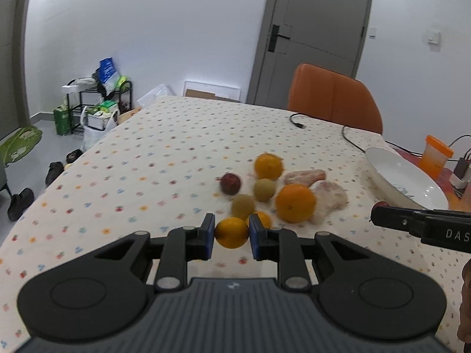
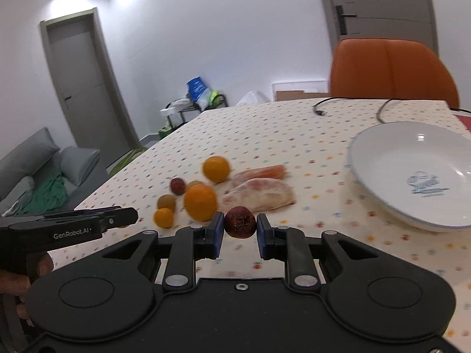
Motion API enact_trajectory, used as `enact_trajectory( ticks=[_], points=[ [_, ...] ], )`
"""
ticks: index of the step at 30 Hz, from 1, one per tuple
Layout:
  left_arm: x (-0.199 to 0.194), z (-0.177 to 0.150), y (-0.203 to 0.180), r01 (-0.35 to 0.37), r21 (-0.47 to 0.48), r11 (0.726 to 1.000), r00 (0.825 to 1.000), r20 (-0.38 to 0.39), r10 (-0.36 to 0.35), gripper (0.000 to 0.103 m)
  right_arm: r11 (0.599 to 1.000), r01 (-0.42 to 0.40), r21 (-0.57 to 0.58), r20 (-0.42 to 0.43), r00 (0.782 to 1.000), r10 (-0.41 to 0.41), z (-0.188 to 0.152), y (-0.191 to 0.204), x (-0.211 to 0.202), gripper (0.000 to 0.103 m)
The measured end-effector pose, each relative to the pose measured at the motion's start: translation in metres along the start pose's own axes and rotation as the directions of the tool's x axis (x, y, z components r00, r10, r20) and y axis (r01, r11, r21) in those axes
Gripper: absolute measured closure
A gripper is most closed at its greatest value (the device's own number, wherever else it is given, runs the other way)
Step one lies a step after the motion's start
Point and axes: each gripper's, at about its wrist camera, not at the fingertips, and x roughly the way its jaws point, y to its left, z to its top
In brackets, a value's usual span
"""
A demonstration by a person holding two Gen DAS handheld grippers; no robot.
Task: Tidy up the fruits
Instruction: 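Carry the small orange and the plum in both grippers over the white bowl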
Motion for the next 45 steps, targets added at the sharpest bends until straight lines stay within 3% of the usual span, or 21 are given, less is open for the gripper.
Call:
enact_trajectory(
  ticks=[17,37,45],
  points=[
    [0.013,0.014,-0.056,0.091,0.092,0.992,0.996,0.015,-0.092,0.080,0.989,0.117,0.086,0.076,0.989,-0.124,0.001,-0.059,-0.030,0.081],
    [0.034,0.022,-0.116,0.201,0.183,0.962,0.979,-0.012,-0.203,0.080,0.952,0.247,0.182,0.111,0.957,-0.270,-0.009,-0.118,-0.055,0.080],
    [0.047,0.027,-0.140,0.236,0.221,0.946,0.971,-0.030,-0.235,0.080,0.944,0.264,0.199,0.141,0.945,-0.295,-0.011,-0.127,-0.063,0.066]
  ],
)
